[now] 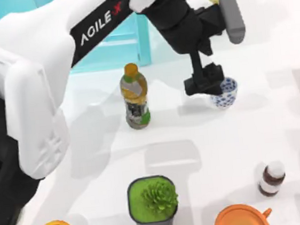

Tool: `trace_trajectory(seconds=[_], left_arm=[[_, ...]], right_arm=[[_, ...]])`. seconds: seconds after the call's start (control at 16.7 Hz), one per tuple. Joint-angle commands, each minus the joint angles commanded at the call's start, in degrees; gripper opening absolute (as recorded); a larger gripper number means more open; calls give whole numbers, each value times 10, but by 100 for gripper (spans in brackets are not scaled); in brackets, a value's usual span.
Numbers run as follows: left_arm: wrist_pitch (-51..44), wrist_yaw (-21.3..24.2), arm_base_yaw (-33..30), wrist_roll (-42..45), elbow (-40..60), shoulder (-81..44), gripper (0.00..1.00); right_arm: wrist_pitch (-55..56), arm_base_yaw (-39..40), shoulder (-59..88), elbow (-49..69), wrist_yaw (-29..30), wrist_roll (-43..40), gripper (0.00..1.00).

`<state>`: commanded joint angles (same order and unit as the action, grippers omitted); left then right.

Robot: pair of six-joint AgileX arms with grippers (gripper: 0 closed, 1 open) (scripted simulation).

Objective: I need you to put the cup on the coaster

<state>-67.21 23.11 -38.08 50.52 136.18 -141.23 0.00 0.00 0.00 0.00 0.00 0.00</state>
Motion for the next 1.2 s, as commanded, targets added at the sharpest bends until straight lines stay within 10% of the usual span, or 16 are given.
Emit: trace_trajectory(seconds=[1.2], left_arm=[[132, -9, -33, -35, -24, -95, 92]], right_arm=[[0, 0, 0, 0, 0, 0, 100]])
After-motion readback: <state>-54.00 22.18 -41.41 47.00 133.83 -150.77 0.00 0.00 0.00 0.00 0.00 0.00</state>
